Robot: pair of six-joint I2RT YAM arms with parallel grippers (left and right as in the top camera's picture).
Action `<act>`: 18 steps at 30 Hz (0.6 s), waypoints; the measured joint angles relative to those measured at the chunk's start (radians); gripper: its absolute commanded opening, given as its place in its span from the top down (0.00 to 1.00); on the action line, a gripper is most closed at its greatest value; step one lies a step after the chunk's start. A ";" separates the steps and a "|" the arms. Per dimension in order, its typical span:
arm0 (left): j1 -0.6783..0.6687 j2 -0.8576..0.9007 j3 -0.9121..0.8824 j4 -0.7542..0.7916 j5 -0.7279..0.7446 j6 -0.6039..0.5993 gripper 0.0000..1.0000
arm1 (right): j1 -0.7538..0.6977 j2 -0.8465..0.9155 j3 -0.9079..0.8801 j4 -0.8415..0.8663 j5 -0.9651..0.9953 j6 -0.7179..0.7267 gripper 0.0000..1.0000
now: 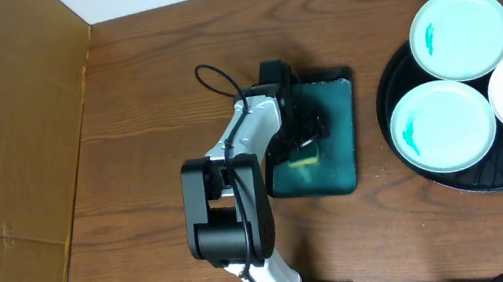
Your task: Clean dirty plates on tray and stack at the side
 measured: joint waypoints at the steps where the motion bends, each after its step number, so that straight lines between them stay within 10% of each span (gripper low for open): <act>1: 0.000 0.000 0.000 0.023 -0.002 0.018 0.12 | 0.000 0.000 0.000 0.000 0.000 0.000 0.01; 6: 0.000 0.000 0.000 0.056 -0.002 0.055 0.23 | 0.000 0.000 0.000 0.000 0.000 0.000 0.01; 10: 0.002 0.000 0.000 0.056 -0.008 0.070 0.91 | 0.000 0.000 0.000 0.000 0.000 0.000 0.01; 18: 0.000 0.000 0.011 -0.031 -0.006 0.077 0.93 | 0.000 0.000 0.000 0.000 0.000 0.000 0.01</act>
